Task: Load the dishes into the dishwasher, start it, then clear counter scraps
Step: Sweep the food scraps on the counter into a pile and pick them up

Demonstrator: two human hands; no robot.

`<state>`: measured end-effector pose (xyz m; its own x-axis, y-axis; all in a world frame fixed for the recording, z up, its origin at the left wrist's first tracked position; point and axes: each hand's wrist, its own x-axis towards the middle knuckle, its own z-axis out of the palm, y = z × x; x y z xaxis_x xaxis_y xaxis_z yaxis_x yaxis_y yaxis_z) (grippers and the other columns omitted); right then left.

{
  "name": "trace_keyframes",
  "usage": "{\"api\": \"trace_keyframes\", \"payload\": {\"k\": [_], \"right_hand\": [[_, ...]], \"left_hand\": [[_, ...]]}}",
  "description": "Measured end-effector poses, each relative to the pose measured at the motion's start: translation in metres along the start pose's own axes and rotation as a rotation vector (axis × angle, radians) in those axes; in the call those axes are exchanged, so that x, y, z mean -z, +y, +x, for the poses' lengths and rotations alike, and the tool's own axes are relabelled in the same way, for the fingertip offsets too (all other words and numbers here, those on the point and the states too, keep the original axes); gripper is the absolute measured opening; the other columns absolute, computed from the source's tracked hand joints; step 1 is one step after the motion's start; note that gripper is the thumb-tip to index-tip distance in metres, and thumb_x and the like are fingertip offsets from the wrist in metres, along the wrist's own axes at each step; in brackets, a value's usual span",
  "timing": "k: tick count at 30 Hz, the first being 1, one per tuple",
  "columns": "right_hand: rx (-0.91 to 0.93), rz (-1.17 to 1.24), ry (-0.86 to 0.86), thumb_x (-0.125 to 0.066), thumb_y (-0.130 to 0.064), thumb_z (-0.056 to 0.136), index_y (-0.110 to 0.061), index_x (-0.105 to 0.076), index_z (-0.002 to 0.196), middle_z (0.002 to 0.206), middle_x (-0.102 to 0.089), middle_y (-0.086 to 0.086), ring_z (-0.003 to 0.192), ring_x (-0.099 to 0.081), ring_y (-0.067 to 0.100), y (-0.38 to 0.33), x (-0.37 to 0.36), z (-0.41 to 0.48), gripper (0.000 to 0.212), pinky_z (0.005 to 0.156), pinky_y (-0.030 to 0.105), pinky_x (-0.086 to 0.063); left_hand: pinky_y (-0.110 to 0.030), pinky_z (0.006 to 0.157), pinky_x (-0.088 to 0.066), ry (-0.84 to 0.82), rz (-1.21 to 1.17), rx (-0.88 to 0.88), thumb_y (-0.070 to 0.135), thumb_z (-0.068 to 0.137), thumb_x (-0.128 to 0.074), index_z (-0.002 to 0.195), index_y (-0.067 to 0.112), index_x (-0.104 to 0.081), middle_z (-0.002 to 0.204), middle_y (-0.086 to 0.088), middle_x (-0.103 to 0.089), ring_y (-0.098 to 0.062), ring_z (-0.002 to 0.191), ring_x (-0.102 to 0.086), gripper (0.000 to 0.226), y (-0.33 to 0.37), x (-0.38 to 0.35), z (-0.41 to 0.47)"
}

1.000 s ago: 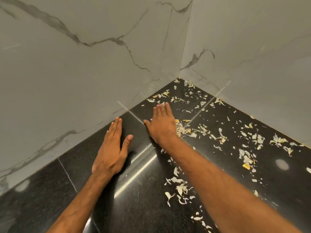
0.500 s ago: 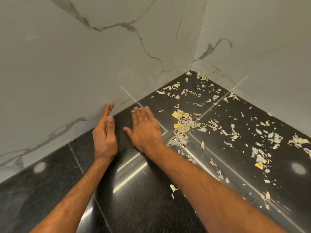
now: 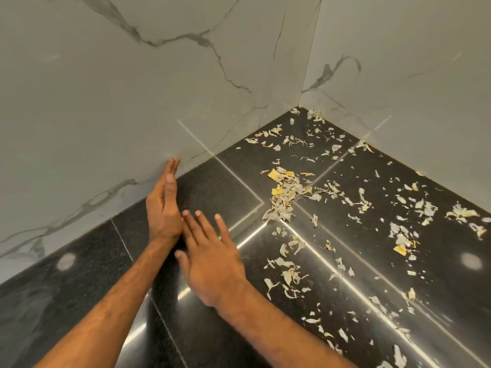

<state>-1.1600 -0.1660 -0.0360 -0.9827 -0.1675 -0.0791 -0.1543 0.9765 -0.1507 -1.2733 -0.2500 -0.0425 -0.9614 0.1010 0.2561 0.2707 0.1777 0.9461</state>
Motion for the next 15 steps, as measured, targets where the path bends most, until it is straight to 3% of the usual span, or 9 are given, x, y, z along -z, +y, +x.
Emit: {"api": "trace_keyframes", "payload": {"k": [5, 8, 11, 15], "right_hand": [[-0.284, -0.12, 0.089, 0.007, -0.045, 0.102, -0.016, 0.014, 0.154, 0.162, 0.019, 0.007, 0.149, 0.019, 0.028, 0.087, 0.005, -0.001, 0.06, 0.119, 0.051, 0.016], [-0.397, -0.224, 0.103, 0.012, -0.042, 0.1, -0.012, 0.011, 0.155, 0.163, 0.016, 0.01, 0.149, 0.018, 0.029, 0.13, 0.016, -0.01, 0.063, 0.119, 0.054, 0.015], [-0.16, -0.347, 0.128, -0.001, -0.039, 0.106, -0.012, 0.008, 0.156, 0.162, 0.016, 0.01, 0.15, 0.019, 0.027, 0.141, 0.03, 0.001, 0.058, 0.119, 0.051, 0.017], [0.082, -0.405, 0.174, -0.017, -0.036, 0.106, -0.01, -0.015, 0.157, 0.166, -0.007, 0.008, 0.154, 0.001, 0.021, 0.147, 0.04, 0.062, 0.057, 0.122, 0.048, 0.011]], "left_hand": [[-0.041, 0.122, -0.024, -0.094, 0.182, -0.005, 0.066, 0.097, -0.029, 0.153, 0.023, -0.033, 0.158, 0.008, -0.035, -0.001, 0.145, -0.029, 0.072, 0.001, 0.001, -0.002], [-0.034, 0.12, -0.017, -0.284, 0.427, -0.021, 0.065, 0.097, -0.028, 0.158, 0.026, -0.018, 0.162, 0.008, -0.022, -0.001, 0.145, -0.019, 0.072, 0.002, -0.007, -0.002], [-0.032, 0.123, -0.011, -0.423, 0.71, -0.107, 0.057, 0.101, -0.023, 0.159, 0.028, -0.007, 0.165, 0.011, -0.006, 0.0, 0.148, -0.005, 0.066, -0.006, -0.026, 0.014], [-0.034, 0.125, -0.011, -0.469, 0.688, -0.131, 0.051, 0.104, -0.021, 0.158, 0.026, -0.009, 0.165, 0.009, -0.008, -0.002, 0.15, -0.007, 0.061, -0.012, -0.065, 0.057]]}}
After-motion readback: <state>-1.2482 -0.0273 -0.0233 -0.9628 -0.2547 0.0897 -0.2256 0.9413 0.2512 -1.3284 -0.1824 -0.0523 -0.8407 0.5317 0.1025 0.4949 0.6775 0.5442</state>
